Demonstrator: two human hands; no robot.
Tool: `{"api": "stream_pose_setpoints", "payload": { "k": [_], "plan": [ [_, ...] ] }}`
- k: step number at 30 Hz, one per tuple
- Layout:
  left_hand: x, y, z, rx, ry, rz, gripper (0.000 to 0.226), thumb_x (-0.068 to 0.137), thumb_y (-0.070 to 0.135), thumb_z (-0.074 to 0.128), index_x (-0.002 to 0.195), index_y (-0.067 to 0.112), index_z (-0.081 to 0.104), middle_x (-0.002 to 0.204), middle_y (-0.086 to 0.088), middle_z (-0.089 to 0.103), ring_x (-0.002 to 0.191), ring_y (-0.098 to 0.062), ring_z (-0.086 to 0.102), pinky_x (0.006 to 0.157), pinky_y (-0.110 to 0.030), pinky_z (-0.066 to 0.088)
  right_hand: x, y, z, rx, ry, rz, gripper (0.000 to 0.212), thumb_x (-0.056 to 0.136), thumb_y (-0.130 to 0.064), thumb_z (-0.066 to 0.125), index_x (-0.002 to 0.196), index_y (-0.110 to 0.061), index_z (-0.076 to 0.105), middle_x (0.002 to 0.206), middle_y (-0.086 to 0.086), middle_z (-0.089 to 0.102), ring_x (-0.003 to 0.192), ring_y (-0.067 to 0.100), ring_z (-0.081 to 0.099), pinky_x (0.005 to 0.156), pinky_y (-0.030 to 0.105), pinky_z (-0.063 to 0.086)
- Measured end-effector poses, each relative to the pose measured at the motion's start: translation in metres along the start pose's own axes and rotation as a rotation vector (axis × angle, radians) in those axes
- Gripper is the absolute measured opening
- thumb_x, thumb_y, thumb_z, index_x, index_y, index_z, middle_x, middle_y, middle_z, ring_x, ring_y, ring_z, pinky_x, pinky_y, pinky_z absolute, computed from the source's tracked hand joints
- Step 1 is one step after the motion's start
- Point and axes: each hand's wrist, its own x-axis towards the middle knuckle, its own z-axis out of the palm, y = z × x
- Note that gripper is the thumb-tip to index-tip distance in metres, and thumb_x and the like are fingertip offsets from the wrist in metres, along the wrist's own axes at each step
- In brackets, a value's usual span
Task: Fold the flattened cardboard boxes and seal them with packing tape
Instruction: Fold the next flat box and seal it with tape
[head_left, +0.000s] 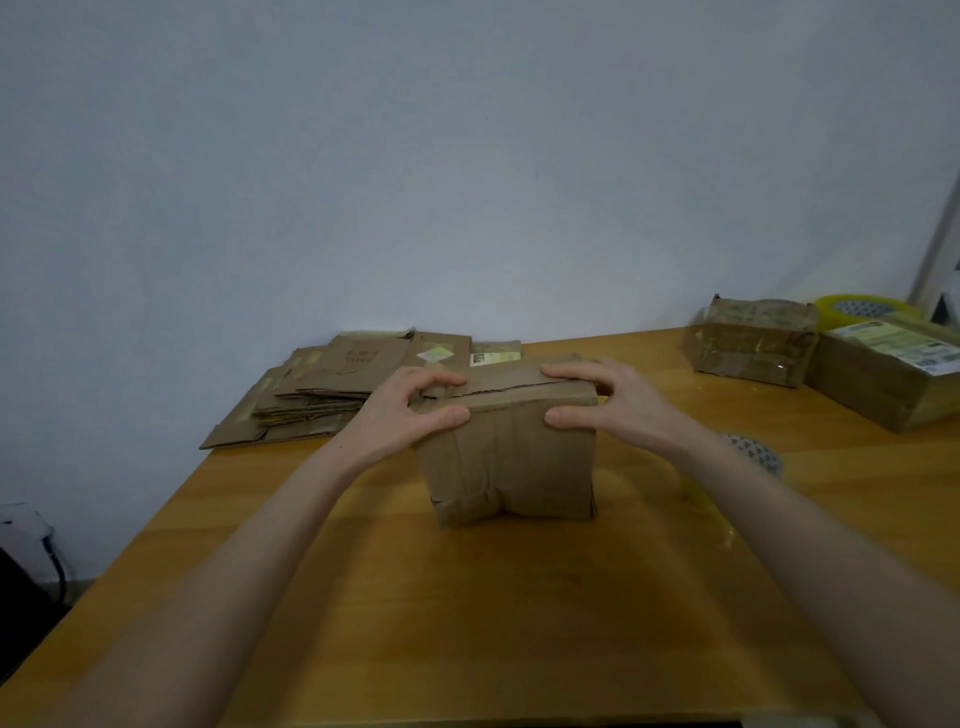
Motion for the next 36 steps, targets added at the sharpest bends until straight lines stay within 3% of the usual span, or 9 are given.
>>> {"api": "stream_pose_setpoints", "payload": {
  "k": [3, 7, 16, 18, 21, 24, 29, 32, 36],
  "plan": [
    [-0.006, -0.001, -0.003, 0.125, -0.051, -0.036, 0.073, 0.061, 0.077, 0.053, 0.129, 0.050, 0.045, 0.150, 0.003, 0.025, 0.133, -0.016, 0.033, 0.106, -0.039, 0.034, -0.006, -0.002, 0.006, 0.021, 0.001, 0.014, 0.063, 0.071, -0.061, 0.062, 0.131, -0.044, 0.051, 0.148, -0.001, 0.028, 0.135, 0.022, 0.028, 0.108, 0.043, 0.032],
    [0.004, 0.023, 0.000, 0.452, -0.008, 0.074, 0.099, 0.059, 0.086, 0.044, 0.145, 0.040, 0.030, 0.159, 0.002, 0.011, 0.143, -0.020, 0.019, 0.114, -0.047, 0.026, -0.002, -0.008, 0.005, -0.011, 0.019, 0.038, 0.052, 0.079, -0.050, 0.067, 0.129, -0.039, 0.056, 0.154, -0.003, 0.019, 0.141, 0.019, 0.020, 0.111, 0.040, 0.024],
    [0.026, 0.024, 0.033, 0.614, -0.072, 0.031, 0.078, 0.080, 0.071, 0.051, 0.146, 0.035, 0.032, 0.155, 0.002, 0.026, 0.137, -0.018, 0.031, 0.109, -0.039, 0.030, -0.001, 0.018, 0.019, -0.079, -0.026, 0.128, 0.051, 0.078, -0.042, 0.073, 0.126, -0.039, 0.057, 0.155, 0.000, 0.017, 0.140, 0.026, 0.020, 0.109, 0.042, 0.029],
    [0.027, 0.020, 0.032, 0.461, -0.011, 0.031, 0.073, 0.082, 0.067, 0.052, 0.145, 0.033, 0.034, 0.155, 0.005, 0.026, 0.137, -0.017, 0.031, 0.110, -0.040, 0.030, 0.001, 0.021, 0.023, -0.053, -0.005, 0.123, 0.051, 0.078, -0.040, 0.074, 0.126, -0.038, 0.056, 0.154, 0.000, 0.018, 0.139, 0.025, 0.022, 0.108, 0.042, 0.031],
    [0.026, 0.009, 0.024, -0.141, 0.210, -0.003, 0.053, 0.095, 0.047, 0.047, 0.143, 0.027, 0.038, 0.148, 0.006, 0.037, 0.133, -0.012, 0.036, 0.109, -0.036, 0.032, 0.010, 0.017, 0.016, -0.073, -0.027, 0.143, 0.050, 0.075, -0.044, 0.075, 0.122, -0.040, 0.057, 0.151, -0.001, 0.023, 0.135, 0.026, 0.027, 0.106, 0.041, 0.033],
    [0.024, -0.012, 0.026, -0.444, 0.443, -0.353, 0.045, 0.100, 0.037, 0.041, 0.139, 0.013, 0.044, 0.137, -0.004, 0.050, 0.125, -0.021, 0.047, 0.105, -0.041, 0.040, 0.012, 0.021, 0.012, -0.024, -0.027, 0.172, 0.048, 0.072, -0.044, 0.077, 0.117, -0.043, 0.061, 0.149, -0.001, 0.027, 0.136, 0.025, 0.027, 0.106, 0.044, 0.031],
    [0.004, -0.041, 0.030, -0.649, 0.077, -0.772, 0.063, 0.094, 0.060, 0.039, 0.129, 0.010, 0.052, 0.120, -0.015, 0.062, 0.106, -0.030, 0.063, 0.091, -0.045, 0.052, 0.008, 0.009, 0.002, 0.335, 0.119, 0.141, 0.037, 0.071, -0.027, 0.081, 0.104, -0.039, 0.069, 0.133, -0.005, 0.047, 0.114, 0.013, 0.049, 0.083, 0.031, 0.055],
    [0.000, -0.035, 0.026, -0.977, -0.074, -0.720, 0.064, 0.092, 0.064, 0.039, 0.124, 0.011, 0.055, 0.115, -0.020, 0.066, 0.104, -0.034, 0.066, 0.088, -0.048, 0.054, 0.007, 0.002, -0.005, 0.413, 0.129, 0.102, 0.035, 0.071, -0.024, 0.081, 0.102, -0.036, 0.070, 0.120, -0.011, 0.056, 0.104, 0.010, 0.057, 0.075, 0.024, 0.056],
    [-0.004, -0.029, 0.020, -1.201, 0.076, -0.609, 0.054, 0.088, 0.050, 0.056, 0.123, 0.008, 0.057, 0.114, -0.017, 0.068, 0.104, -0.030, 0.066, 0.082, -0.045, 0.056, 0.002, -0.005, -0.013, 0.387, 0.121, 0.092, 0.038, 0.069, -0.024, 0.082, 0.104, -0.034, 0.071, 0.121, -0.009, 0.058, 0.104, 0.008, 0.058, 0.070, 0.018, 0.055]
  ]
}}
